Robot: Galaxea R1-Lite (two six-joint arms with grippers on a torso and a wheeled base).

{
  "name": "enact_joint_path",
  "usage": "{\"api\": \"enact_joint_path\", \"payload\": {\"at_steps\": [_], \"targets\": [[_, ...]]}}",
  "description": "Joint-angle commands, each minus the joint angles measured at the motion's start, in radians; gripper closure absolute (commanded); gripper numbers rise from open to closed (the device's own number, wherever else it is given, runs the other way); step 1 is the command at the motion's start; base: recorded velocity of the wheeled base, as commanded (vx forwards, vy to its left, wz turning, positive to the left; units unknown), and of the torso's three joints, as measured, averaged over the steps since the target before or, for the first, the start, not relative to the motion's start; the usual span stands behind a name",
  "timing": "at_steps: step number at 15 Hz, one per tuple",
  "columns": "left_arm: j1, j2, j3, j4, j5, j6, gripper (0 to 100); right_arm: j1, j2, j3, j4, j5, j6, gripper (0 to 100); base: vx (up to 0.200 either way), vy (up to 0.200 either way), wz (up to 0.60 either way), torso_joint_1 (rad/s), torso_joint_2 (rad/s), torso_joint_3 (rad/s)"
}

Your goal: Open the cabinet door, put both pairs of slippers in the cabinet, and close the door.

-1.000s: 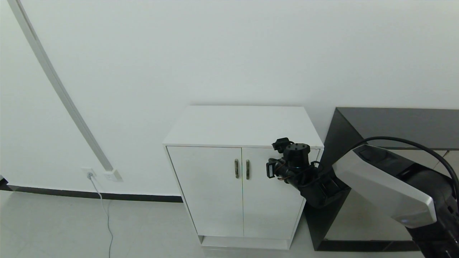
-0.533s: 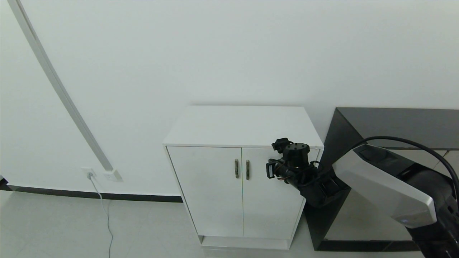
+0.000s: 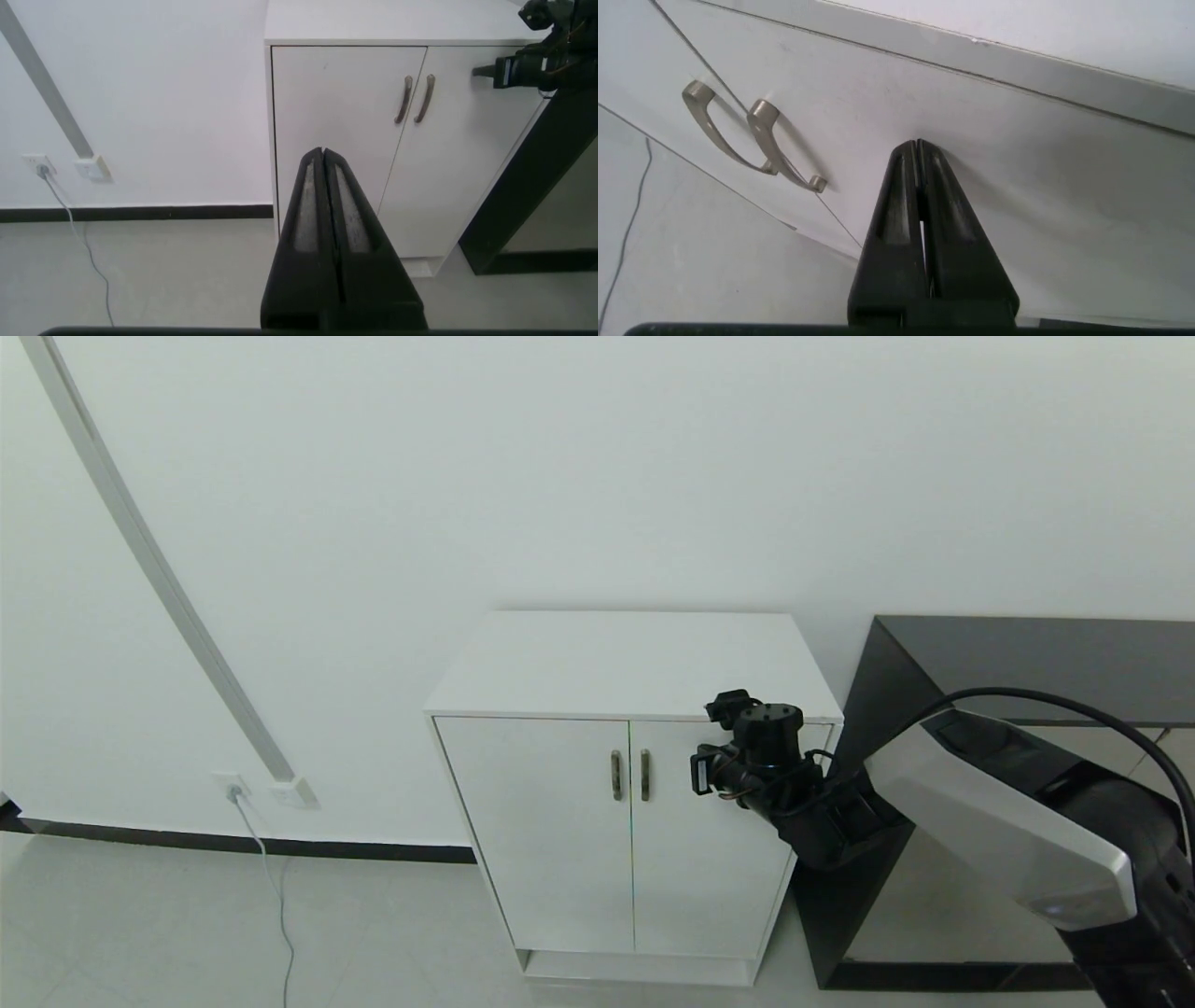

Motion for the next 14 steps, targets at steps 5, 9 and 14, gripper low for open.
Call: {"api": "enact_joint_path", "payload": {"at_steps": [5,9,14], "targets": [[0.001,0.000,0.000,0.000,0.000,-0.001,100,0.020,-0.157,0.179,-0.049,-0.032,0.000,100,0.000,0.000,0.00,0.000,0.00,0.000],[0.000,0.000,0.000,0.000,0.000,-0.001,100,0.005,-0.332,0.380,-0.098,-0.063,0.000,100,0.000,0.000,0.00,0.000,0.00,0.000],[0.000,0.000,0.000,0.000,0.000,-0.001,100,-0.063,-0.562,0.615,-0.106,-0.103,-0.002,100,0.000,0.000,0.00,0.000,0.00,0.000]]}}
